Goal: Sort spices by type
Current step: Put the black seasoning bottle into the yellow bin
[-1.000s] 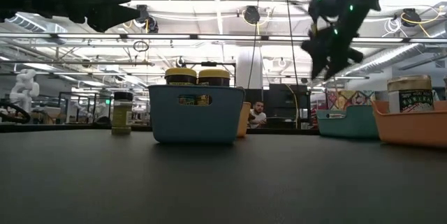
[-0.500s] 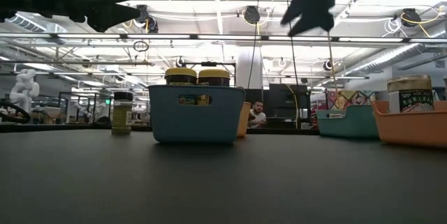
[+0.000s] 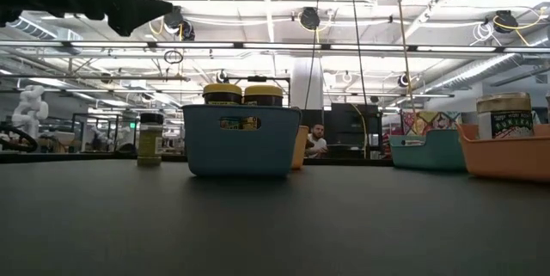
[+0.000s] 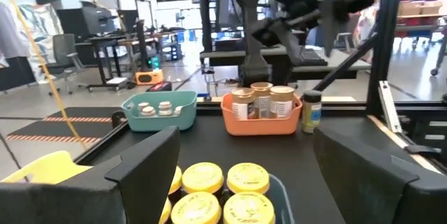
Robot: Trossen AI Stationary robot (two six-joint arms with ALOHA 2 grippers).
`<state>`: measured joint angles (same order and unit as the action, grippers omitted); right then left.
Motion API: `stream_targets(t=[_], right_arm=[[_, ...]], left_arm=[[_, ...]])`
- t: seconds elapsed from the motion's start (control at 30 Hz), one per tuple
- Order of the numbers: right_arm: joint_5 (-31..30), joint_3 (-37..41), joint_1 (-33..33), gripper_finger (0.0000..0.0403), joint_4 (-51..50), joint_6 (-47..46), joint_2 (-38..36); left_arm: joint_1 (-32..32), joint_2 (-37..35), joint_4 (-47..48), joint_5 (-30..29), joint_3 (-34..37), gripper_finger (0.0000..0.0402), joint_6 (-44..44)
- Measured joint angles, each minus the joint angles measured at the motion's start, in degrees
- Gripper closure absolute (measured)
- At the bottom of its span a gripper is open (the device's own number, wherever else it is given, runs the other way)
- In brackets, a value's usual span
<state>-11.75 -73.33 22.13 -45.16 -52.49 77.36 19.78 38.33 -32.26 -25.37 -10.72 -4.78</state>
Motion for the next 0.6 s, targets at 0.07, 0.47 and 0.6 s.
stream_targets(t=[0.07, 0.47, 0.6], right_arm=[[1.6, -3.3, 3.2, 0.0177, -5.0, -5.9, 3.1], [13.9, -22.3, 16.9, 0.0177, -36.1, -37.5, 17.0], [15.7, -22.5, 19.7, 0.0177, -45.0, -43.9, 17.7]], left_arm=[[0.2, 0.0, 0.0, 0.4, 0.0, 0.0072, 0.0], [0.2, 0.0, -1.3, 0.9, 0.0, 0.0072, -0.5], [0.2, 0.0, -1.3, 1.2, 0.0, 0.0072, -0.5]])
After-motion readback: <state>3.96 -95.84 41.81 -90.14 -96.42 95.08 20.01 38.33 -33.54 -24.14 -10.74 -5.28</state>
